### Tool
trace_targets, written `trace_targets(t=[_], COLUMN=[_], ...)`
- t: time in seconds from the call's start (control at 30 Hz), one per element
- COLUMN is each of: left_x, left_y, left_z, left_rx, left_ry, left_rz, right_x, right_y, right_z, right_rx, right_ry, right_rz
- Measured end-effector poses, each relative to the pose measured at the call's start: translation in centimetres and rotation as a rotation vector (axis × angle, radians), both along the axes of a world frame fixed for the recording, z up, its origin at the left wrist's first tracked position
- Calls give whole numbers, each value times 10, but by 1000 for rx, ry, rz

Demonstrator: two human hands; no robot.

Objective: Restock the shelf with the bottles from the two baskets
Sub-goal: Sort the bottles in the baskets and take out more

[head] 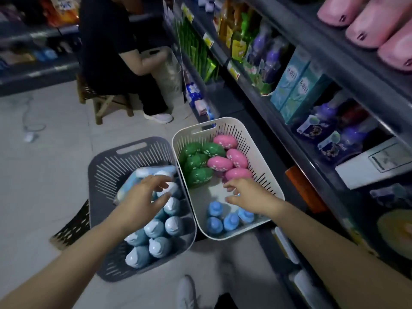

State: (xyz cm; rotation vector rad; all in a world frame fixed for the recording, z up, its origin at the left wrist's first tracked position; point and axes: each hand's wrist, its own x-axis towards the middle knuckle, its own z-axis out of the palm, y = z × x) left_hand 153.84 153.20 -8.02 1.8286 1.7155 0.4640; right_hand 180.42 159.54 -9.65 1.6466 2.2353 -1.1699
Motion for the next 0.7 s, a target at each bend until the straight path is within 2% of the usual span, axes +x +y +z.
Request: trace_targets(t=[0.13,0.33,0.53,0.7], left_x=[12,22,28,37], left_y=[-3,0,0,7], left_z=[-31,-66,-73,-71], left_rx=[-65,-79,-75,-60], left_ry=[-94,-67,-75,-108], left_rz=[92,179,214,209], right_x=[-12,-26,-24,-9], right_y=[17,28,37,54], right_z=[-57,-120,-136,-115], right_rx=[-24,-62,-64,-21], right_ry=[-77,-163,-181,-1], right_rz=[118,332,309,202])
